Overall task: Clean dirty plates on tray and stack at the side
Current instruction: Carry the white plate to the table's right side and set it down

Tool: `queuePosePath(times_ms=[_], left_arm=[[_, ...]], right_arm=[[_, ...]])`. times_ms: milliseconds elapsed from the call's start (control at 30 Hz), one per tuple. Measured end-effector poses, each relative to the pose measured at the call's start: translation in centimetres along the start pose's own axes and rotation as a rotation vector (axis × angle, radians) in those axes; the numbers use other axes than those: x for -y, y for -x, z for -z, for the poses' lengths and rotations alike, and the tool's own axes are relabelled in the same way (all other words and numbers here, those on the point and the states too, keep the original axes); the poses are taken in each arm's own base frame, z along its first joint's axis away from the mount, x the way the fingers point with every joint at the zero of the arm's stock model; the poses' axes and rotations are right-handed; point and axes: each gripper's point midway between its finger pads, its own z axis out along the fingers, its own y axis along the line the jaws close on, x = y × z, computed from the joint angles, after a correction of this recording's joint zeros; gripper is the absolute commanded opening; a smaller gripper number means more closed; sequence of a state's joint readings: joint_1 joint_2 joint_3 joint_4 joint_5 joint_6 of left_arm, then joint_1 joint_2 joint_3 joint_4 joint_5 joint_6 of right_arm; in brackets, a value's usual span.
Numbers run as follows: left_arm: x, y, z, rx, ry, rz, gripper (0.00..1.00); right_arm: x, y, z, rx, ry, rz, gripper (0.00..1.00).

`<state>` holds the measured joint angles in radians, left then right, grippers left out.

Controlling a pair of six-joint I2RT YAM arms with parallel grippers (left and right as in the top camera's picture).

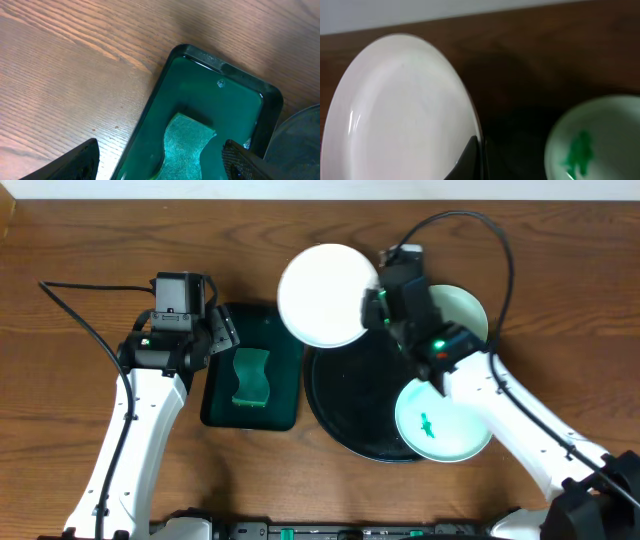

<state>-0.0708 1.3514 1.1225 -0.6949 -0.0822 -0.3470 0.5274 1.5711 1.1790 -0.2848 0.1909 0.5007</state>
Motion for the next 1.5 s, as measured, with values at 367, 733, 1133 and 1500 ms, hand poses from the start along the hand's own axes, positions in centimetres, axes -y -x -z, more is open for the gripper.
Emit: queuePosePath(times_ms=[367,733,1133,1500], left_arm=[[0.0,0.0,0.0,0.0,0.0,0.0,0.79],[0.0,0.0,0.0,0.0,0.0,0.0,0.79],[0.0,0.0,0.0,0.0,0.0,0.0,0.79],[0.0,0.0,0.0,0.0,0.0,0.0,0.79]], right_arm=[[13.4,2.4,2.7,-0.063,-0.179,-0.232,0.01],[27.2,1.9,7.8,-0.065,-0.437,-0.494,0.01],[35.5,-0.8,12.6,-0.076,-0.62,-0.694,0.01],[38.4,-3.0,13.8,-0.077,-0.749,-0.722,0.01]])
